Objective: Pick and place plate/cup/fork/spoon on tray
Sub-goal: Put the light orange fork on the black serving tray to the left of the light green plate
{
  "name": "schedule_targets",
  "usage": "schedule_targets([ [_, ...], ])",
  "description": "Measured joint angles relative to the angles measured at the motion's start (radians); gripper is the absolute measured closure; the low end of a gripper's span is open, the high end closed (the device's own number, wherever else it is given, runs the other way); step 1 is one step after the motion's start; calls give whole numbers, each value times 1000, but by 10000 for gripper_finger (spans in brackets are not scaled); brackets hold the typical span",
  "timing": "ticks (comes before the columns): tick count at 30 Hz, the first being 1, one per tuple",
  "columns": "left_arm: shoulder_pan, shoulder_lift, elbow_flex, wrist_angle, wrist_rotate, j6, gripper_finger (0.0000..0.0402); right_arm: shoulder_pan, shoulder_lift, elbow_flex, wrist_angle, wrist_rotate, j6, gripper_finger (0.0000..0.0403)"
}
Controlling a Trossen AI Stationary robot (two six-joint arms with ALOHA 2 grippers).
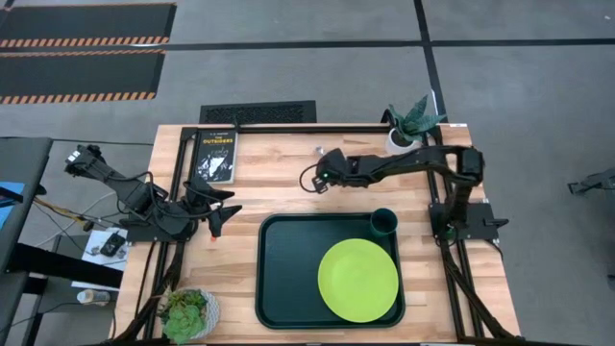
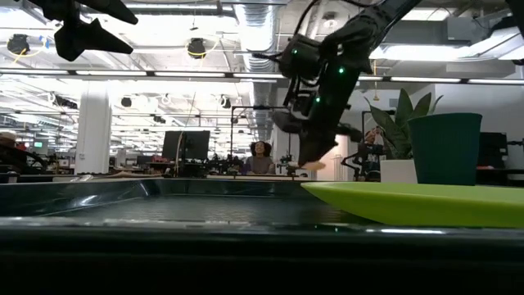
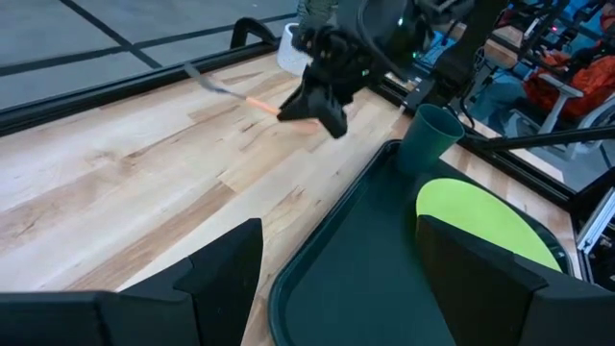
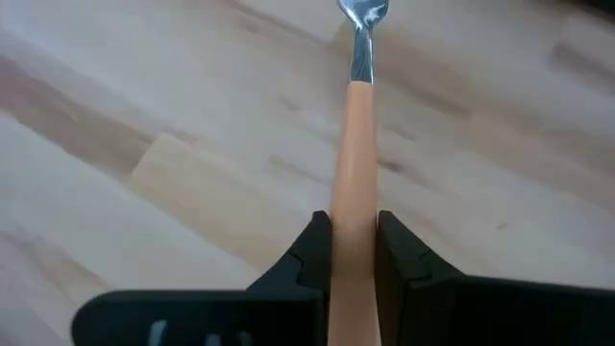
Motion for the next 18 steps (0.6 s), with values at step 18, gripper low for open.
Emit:
schedule_targets([
  [18, 0, 0, 0, 1, -36, -58, 138, 165, -201, 1, -1, 70, 5, 356],
])
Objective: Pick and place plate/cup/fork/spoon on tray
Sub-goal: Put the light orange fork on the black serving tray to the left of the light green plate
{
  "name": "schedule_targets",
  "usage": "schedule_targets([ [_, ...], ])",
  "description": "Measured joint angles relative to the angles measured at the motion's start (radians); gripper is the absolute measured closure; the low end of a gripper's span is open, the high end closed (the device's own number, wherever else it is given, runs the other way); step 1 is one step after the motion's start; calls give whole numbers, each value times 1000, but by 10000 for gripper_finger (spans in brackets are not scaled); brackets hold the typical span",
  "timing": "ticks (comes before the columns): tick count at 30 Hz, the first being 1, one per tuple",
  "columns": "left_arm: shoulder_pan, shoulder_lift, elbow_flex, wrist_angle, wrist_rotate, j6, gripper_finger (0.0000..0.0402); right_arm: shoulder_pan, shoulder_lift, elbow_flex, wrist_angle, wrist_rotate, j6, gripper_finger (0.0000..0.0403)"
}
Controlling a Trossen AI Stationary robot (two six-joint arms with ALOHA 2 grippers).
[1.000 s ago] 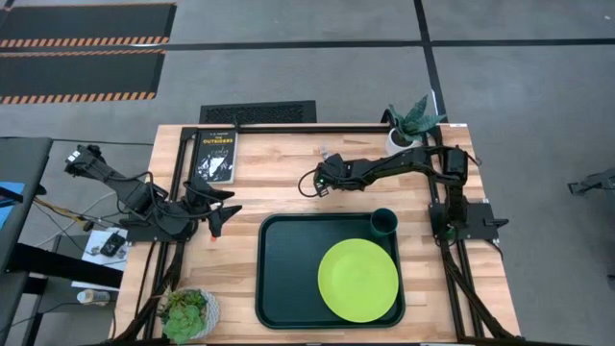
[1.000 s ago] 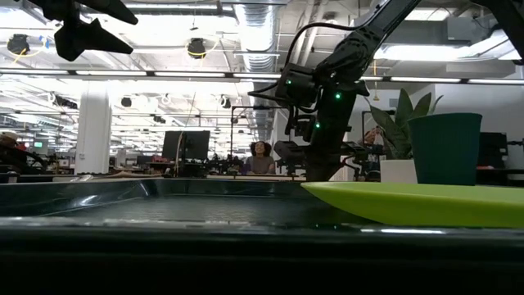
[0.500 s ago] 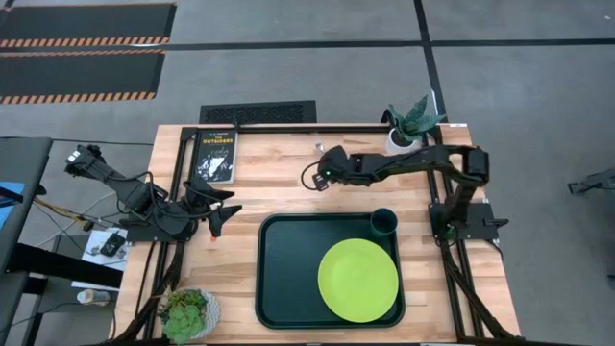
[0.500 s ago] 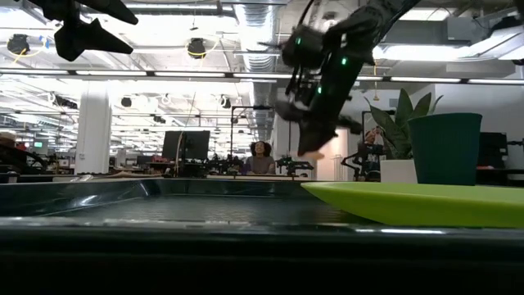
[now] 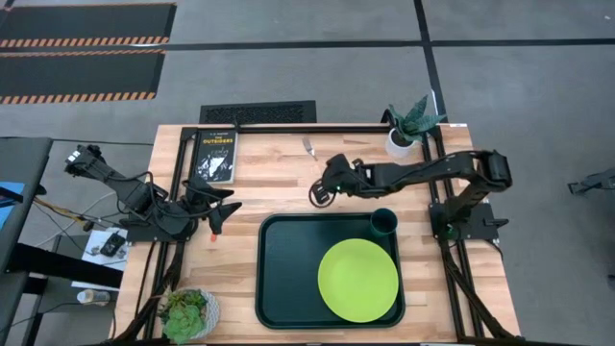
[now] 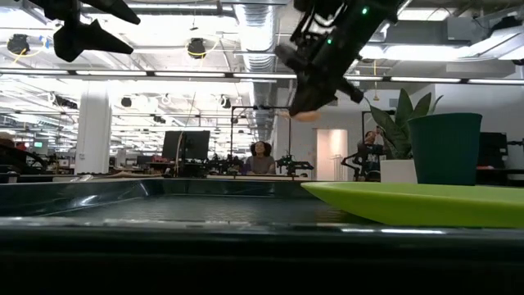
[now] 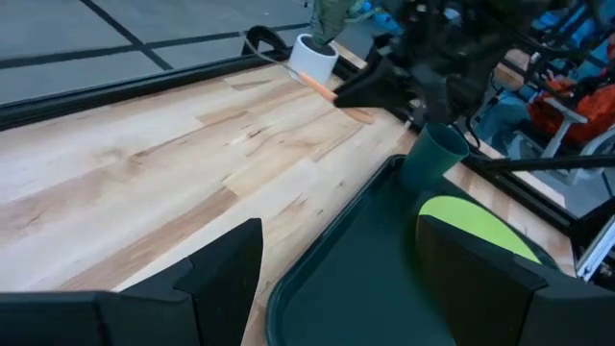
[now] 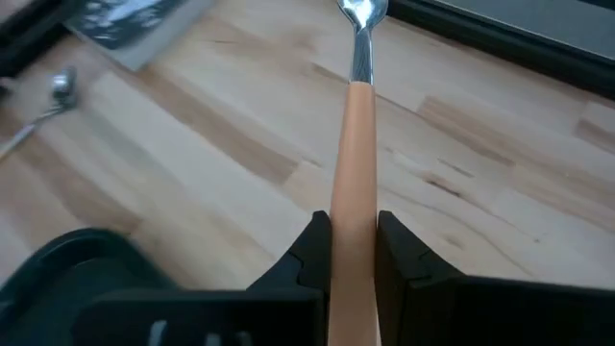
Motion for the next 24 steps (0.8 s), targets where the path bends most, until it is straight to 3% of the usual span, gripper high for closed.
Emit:
schedule_targets([
  [10, 0, 0, 0, 0, -33, -71, 138, 86, -8, 1, 60, 40, 1, 356],
  [24, 0, 16, 0, 27, -227, -229, 138, 114, -8, 2, 190, 81, -63, 356],
])
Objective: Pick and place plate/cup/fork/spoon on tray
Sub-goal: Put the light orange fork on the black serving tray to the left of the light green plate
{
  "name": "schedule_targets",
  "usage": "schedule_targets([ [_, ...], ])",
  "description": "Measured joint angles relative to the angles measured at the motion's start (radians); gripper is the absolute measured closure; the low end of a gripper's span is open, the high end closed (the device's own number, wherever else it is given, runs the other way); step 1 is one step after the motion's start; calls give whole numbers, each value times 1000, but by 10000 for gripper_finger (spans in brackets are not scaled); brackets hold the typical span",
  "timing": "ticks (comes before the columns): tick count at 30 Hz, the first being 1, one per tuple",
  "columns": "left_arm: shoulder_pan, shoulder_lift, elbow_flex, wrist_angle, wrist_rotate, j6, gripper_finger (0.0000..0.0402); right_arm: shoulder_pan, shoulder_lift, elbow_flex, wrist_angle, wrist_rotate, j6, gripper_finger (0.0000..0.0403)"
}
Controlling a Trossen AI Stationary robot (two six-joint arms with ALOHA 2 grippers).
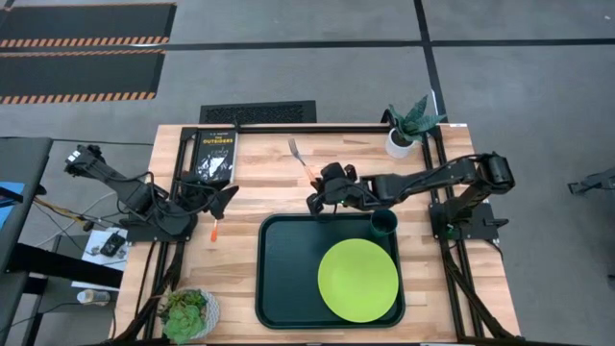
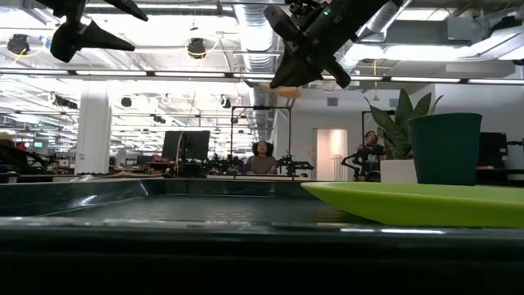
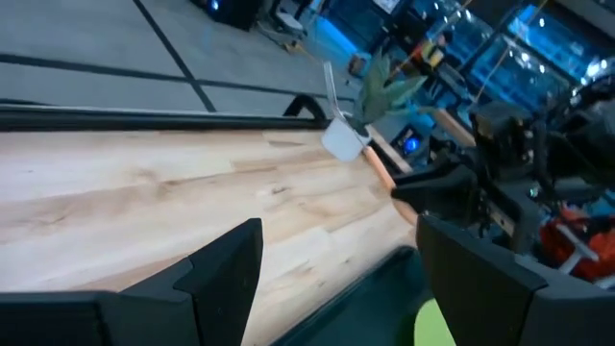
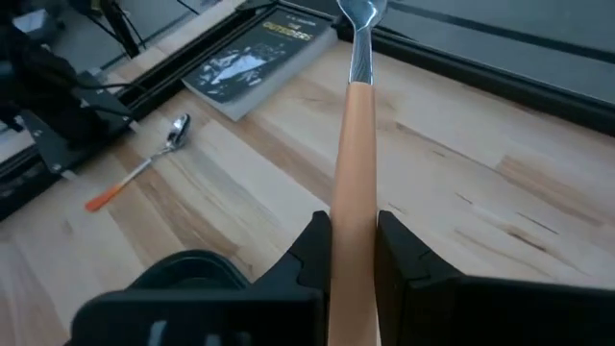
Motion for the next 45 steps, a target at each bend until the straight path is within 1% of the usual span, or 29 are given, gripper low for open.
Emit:
schedule_targets([
  [8, 21, 81, 0, 94, -7, 42, 138, 1, 0, 0, 9, -4, -26, 356],
  [17, 76, 143, 0, 121, 15, 1, 138, 1, 0, 0, 11, -8, -44, 356],
  [20, 94, 144, 0, 178, 29, 42, 138, 1, 0, 0, 12, -8, -50, 356],
  [27, 134, 144, 0, 334, 67, 190, 138, 7, 0, 0, 20, -16, -68, 356],
  [40, 227, 145, 0, 332, 169, 210, 138, 25, 0, 0, 34, -16, -78, 356],
  [45, 258, 155, 0, 335, 189, 199, 138, 35, 0, 0, 50, -16, -78, 356],
])
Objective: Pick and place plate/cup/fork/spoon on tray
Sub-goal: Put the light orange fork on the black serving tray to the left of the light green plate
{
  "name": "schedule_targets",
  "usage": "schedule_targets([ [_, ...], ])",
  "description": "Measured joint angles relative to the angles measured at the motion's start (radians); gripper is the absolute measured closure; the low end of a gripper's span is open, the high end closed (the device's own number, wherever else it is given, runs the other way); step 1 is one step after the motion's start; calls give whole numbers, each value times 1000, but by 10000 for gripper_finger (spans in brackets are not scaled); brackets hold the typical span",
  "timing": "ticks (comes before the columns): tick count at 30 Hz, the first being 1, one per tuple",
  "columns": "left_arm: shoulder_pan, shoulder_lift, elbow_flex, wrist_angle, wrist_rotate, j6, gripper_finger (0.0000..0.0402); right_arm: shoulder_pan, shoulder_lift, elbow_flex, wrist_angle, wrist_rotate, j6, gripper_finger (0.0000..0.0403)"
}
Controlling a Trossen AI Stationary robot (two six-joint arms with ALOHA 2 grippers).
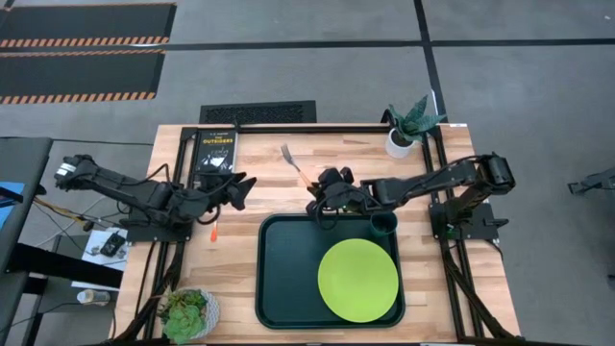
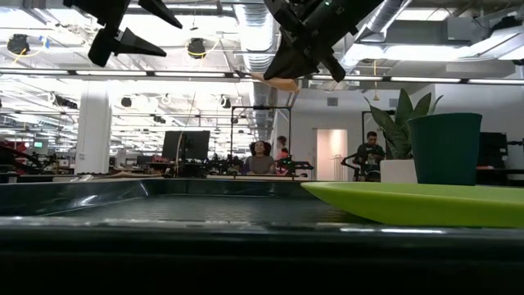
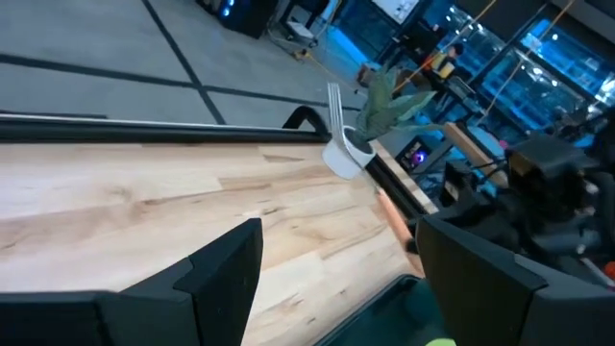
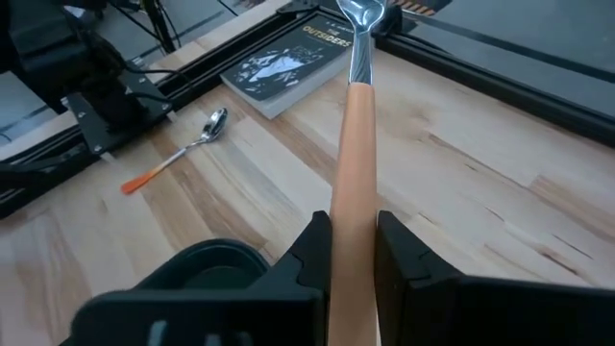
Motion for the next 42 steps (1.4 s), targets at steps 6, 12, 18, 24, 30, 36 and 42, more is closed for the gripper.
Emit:
schedule_targets([
  [6, 48, 41, 0, 76, 36, 30, 138, 0, 0, 0, 26, 0, -44, 356],
  [12, 114, 106, 0, 199, 88, 89, 138, 1, 0, 0, 42, -4, -64, 356],
  [18, 202, 184, 0, 368, 168, 170, 138, 12, 0, 0, 50, -3, -67, 356],
  [24, 280, 268, 0, 500, 260, 197, 138, 13, 0, 0, 48, -3, -68, 356],
  [30, 319, 332, 0, 629, 336, 232, 138, 13, 0, 0, 45, -3, -68, 356],
  [36, 338, 338, 0, 607, 334, 232, 141, 13, 0, 0, 32, -3, -68, 356],
  [42, 340, 337, 0, 607, 326, 246, 156, 12, 0, 0, 13, -3, -67, 356],
])
